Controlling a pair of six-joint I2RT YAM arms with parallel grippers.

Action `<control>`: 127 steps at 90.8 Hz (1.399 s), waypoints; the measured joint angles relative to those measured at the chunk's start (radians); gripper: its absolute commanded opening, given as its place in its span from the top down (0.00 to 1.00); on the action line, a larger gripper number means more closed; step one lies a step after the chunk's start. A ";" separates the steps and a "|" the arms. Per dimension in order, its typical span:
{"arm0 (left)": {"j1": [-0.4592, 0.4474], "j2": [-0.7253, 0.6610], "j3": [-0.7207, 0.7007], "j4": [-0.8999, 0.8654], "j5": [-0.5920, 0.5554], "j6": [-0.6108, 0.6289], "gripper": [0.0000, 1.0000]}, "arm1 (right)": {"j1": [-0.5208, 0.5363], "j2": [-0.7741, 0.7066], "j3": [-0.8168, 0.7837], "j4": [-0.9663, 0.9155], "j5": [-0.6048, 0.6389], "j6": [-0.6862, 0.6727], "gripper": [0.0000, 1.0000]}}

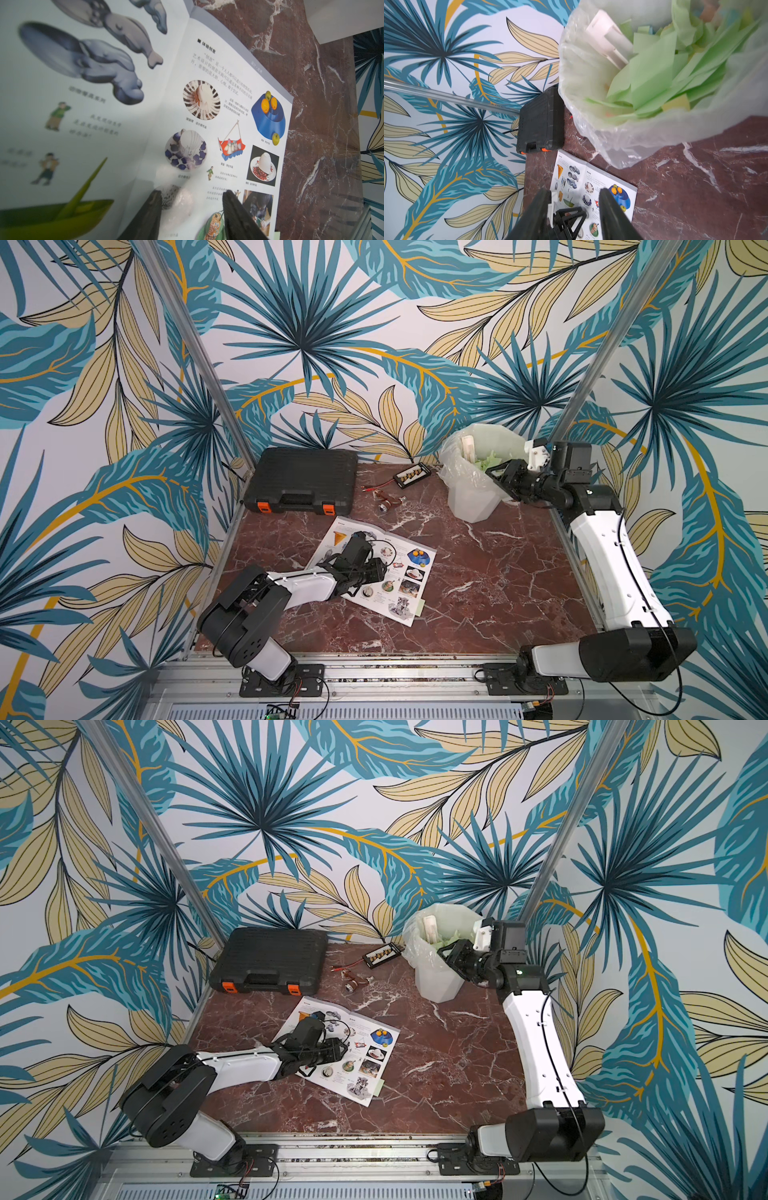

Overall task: Peel off the used sticky note
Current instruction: Turn the page of the book at the center of the board.

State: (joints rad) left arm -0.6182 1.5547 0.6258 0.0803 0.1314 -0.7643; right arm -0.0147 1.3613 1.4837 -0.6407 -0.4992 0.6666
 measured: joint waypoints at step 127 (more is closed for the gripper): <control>-0.021 -0.081 -0.013 -0.106 -0.019 0.009 0.21 | 0.723 -0.036 -1.038 0.684 0.057 0.394 0.65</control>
State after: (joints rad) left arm -0.6388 1.4738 0.6132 -0.0254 0.1127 -0.7551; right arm 0.7078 1.3251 0.4454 0.0437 -0.4423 1.0607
